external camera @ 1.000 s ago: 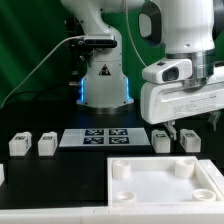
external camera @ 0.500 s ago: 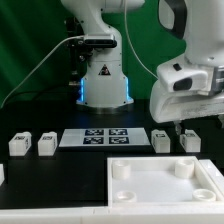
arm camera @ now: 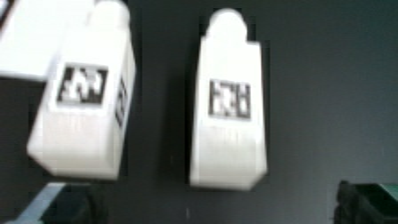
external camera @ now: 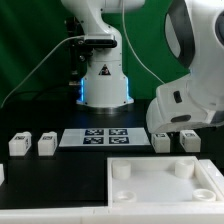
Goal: Assemble one leg
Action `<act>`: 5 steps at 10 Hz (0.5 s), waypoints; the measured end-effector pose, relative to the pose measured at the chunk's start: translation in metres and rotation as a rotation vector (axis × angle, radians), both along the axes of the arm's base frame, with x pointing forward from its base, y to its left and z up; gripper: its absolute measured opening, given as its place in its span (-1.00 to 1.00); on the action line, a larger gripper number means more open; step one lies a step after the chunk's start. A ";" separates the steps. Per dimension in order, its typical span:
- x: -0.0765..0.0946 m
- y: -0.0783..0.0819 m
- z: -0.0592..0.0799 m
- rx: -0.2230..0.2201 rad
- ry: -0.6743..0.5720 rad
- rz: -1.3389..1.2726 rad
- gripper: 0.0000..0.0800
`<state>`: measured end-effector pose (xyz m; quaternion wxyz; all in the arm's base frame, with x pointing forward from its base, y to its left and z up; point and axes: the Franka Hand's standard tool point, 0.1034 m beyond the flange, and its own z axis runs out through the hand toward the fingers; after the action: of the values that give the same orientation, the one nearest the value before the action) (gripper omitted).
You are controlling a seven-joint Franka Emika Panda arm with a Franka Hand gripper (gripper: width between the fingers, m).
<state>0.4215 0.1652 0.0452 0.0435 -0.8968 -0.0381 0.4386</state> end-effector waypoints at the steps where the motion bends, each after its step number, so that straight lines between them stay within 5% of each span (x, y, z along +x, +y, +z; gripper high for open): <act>1: -0.001 0.004 -0.007 -0.050 0.019 -0.036 0.62; 5: -0.016 0.010 -0.018 -0.068 0.023 -0.029 0.62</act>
Offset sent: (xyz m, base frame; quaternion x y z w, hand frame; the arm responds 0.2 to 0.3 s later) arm -0.0148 0.0040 -0.0092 -0.0021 0.0134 0.0170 0.9998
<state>0.4058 0.1752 0.0270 0.0198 -0.8932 -0.0096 0.4492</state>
